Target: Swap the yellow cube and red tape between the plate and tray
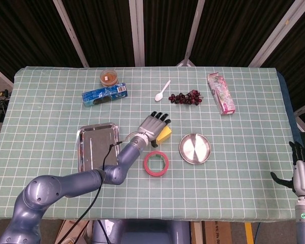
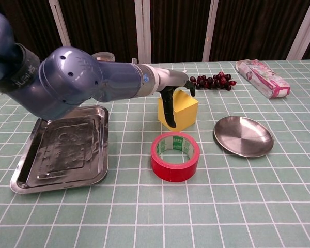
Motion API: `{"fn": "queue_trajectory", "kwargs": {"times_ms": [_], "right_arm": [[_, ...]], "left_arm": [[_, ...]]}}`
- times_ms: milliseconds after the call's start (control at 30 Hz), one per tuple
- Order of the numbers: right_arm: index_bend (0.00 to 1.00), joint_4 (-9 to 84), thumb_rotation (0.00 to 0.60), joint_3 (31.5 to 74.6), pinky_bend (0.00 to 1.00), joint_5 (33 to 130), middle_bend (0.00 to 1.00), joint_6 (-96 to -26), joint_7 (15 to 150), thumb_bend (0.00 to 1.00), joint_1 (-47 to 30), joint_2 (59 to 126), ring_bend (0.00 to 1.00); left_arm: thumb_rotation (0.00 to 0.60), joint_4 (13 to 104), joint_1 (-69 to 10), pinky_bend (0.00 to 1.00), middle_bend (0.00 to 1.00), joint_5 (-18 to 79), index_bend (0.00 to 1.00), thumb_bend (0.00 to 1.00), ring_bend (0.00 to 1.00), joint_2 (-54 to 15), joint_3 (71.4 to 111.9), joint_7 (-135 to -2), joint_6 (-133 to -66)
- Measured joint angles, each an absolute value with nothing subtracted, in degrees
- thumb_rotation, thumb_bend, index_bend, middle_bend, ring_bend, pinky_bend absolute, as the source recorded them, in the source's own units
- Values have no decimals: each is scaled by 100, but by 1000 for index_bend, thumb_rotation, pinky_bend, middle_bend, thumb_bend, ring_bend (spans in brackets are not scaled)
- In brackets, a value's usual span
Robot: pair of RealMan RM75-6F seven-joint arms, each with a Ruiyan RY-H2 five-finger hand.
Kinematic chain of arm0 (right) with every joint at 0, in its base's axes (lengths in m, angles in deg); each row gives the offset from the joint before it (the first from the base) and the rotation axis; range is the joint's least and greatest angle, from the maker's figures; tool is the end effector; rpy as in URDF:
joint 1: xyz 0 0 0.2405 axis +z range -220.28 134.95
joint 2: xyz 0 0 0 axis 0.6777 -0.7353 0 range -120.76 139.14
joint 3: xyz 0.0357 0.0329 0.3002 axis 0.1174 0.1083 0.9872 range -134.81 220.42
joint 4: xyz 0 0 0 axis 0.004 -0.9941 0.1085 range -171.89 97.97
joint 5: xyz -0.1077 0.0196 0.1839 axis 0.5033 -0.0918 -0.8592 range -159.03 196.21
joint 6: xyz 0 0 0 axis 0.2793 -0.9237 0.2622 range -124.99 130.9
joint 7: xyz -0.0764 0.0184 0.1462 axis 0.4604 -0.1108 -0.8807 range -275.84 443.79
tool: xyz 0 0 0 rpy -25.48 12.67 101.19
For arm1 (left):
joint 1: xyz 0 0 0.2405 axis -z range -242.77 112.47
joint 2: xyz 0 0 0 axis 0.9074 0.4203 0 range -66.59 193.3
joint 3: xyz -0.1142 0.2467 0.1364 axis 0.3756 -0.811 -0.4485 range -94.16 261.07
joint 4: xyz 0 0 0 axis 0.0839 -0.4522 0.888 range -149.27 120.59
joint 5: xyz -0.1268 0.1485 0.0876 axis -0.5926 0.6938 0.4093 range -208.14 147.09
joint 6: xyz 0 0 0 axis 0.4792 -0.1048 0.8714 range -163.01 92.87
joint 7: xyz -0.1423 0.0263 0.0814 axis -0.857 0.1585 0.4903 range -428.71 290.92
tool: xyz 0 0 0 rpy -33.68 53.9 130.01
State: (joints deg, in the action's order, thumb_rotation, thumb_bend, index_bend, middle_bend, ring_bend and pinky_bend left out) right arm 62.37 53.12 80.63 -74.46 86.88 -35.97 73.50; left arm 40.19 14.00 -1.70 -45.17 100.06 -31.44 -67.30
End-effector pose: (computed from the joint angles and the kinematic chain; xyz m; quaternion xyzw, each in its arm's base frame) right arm -0.3799 -0.2331 0.1806 0.4584 -0.5083 0.3538 0.6375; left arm 0.0196 0.4854 -0.1514 -0.8253 -0.3350 -0.2805 0.3576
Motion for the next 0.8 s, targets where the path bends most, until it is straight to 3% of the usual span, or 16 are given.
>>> {"fn": "queue_trajectory", "kwargs": {"times_ms": [133,233,400,567,800], "right_arm": [[62,6218,600,5328,0,8057,0,-7433,8663,224,-3593,7373,38],[64,6206,600,5352,0,8073,0,-7434,8590,224,-3592,7401,40],[68,6144,600,5378,0,8064,0,-7414,8559,224,-3577,7473,41],[72,6115,600,5409,0,8065,0,-7414,8490,224,-3575,7512,43],[75,6029,600,5432,0,8066,0,-7404,8417,224,-3584,7551,43]], "left_arm": [[600,3622,1417,163,94,204,162,0,44,-4745,10002,-3498,-6536],[600,3425,1425,326,224,521,226,17,166,-4871,10004,-3730,-6470],[600,3292,1401,469,336,1106,318,173,268,-4984,10034,-4168,-6509],[600,3235,1346,556,426,1527,387,341,339,-5028,10054,-4456,-6701],[600,3522,1221,563,419,1842,394,352,341,-4894,10170,-4708,-7170]]}}
